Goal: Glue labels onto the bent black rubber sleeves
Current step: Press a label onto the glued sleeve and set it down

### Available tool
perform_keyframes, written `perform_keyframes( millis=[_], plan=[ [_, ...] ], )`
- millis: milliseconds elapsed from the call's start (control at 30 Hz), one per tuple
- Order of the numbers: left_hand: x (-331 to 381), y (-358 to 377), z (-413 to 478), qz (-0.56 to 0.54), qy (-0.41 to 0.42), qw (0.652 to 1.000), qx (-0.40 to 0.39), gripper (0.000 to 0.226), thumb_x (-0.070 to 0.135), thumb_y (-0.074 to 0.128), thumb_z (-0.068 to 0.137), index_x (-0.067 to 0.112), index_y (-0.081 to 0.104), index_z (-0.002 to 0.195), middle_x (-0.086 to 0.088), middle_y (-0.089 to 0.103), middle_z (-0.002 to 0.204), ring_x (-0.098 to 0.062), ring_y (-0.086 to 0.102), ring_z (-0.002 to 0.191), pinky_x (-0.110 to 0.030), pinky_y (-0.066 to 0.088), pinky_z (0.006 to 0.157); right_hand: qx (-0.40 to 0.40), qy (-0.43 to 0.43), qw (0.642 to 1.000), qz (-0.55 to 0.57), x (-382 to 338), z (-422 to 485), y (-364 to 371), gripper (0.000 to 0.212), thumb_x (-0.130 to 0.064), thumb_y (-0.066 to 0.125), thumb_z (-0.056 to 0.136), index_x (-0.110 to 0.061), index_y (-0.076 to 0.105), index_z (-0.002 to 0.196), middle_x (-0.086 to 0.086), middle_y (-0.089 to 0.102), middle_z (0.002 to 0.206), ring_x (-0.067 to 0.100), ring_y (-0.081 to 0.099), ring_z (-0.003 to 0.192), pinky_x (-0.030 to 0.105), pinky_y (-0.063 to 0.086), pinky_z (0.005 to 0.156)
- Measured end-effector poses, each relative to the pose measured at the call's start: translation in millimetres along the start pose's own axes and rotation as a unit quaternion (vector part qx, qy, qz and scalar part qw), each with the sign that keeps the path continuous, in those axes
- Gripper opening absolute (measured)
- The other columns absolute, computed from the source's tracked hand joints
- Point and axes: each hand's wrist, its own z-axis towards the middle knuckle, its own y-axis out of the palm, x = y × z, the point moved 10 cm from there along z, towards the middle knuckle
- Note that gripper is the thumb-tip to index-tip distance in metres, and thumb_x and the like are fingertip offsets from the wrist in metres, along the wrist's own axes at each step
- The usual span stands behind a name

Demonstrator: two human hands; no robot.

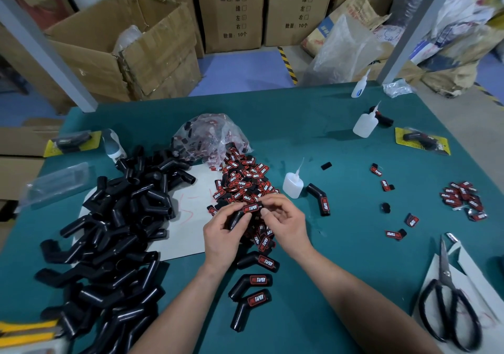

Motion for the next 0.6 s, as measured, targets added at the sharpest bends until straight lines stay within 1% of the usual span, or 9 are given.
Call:
perform_keyframes(
  millis=[33, 133, 233, 300, 400, 500, 600],
  plan=[
    [2, -1, 0, 0.001, 0.007, 1.000, 0.003, 0.025, 0.041, 0.079, 0.081, 0.050, 0.076, 0.104, 0.014, 0.076, 0.110, -0.012, 0.072, 0.108, -0.020, 0.052, 0.097, 0.004, -0.006, 1.000, -0.010, -1, 0, -1, 0.008, -0.018, 0.070, 0.087, -0.021, 0.074, 0.093, 0.001, 0.069, 0.109, 0.023, 0.066, 0.106, 0.033, 0.057, 0.083],
    [5, 0, -1, 0.012, 0.017, 1.000, 0.006, 0.024, 0.035, 0.081, 0.082, 0.047, 0.077, 0.102, 0.015, 0.075, 0.110, -0.012, 0.071, 0.107, -0.020, 0.052, 0.097, 0.001, -0.002, 1.000, -0.024, 2, 1, -1, 0.003, -0.020, 0.072, 0.086, -0.017, 0.074, 0.086, 0.001, 0.069, 0.108, 0.025, 0.065, 0.107, 0.038, 0.058, 0.083],
    [6, 1, -3, 0.026, 0.028, 0.999, -0.001, 0.027, 0.024, 0.081, 0.083, 0.040, 0.076, 0.104, 0.016, 0.075, 0.109, -0.012, 0.071, 0.107, -0.022, 0.053, 0.098, -0.010, 0.006, 1.000, -0.019, 3, -1, 4, 0.004, -0.020, 0.072, 0.087, -0.018, 0.074, 0.083, 0.001, 0.069, 0.109, 0.022, 0.065, 0.108, 0.031, 0.054, 0.087],
    [5, 3, -4, 0.030, 0.028, 0.999, -0.005, 0.028, 0.021, 0.083, 0.083, 0.036, 0.075, 0.105, 0.016, 0.075, 0.110, -0.011, 0.071, 0.107, -0.020, 0.052, 0.096, -0.009, 0.005, 1.000, -0.005, 4, 0, 3, 0.007, -0.014, 0.071, 0.088, -0.017, 0.074, 0.082, 0.002, 0.069, 0.108, 0.022, 0.064, 0.108, 0.027, 0.051, 0.092],
    [5, 4, -4, 0.045, 0.031, 0.998, -0.010, 0.032, 0.011, 0.085, 0.083, 0.032, 0.076, 0.106, 0.016, 0.074, 0.110, -0.012, 0.071, 0.107, -0.023, 0.053, 0.098, -0.015, 0.010, 1.000, -0.013, 7, 1, 4, 0.013, -0.005, 0.068, 0.087, -0.013, 0.071, 0.078, -0.001, 0.068, 0.106, 0.017, 0.063, 0.105, 0.026, 0.048, 0.094],
    [11, 6, -6, 0.063, 0.058, 0.996, -0.013, 0.027, 0.017, 0.083, 0.083, 0.028, 0.075, 0.106, 0.018, 0.073, 0.111, -0.010, 0.070, 0.105, -0.022, 0.052, 0.097, -0.006, 0.018, 1.000, -0.015, 8, 2, 4, 0.011, -0.012, 0.067, 0.084, -0.012, 0.066, 0.073, -0.005, 0.065, 0.102, 0.012, 0.061, 0.100, 0.025, 0.046, 0.092],
    [18, 8, -9, 0.084, 0.082, 0.993, -0.015, 0.025, 0.027, 0.080, 0.086, 0.031, 0.074, 0.110, 0.020, 0.070, 0.112, -0.007, 0.069, 0.106, -0.019, 0.050, 0.098, -0.002, 0.019, 1.000, -0.018, 8, 1, 3, 0.014, -0.017, 0.065, 0.084, -0.010, 0.065, 0.072, -0.005, 0.064, 0.102, 0.012, 0.060, 0.098, 0.024, 0.046, 0.090]
  ],
)
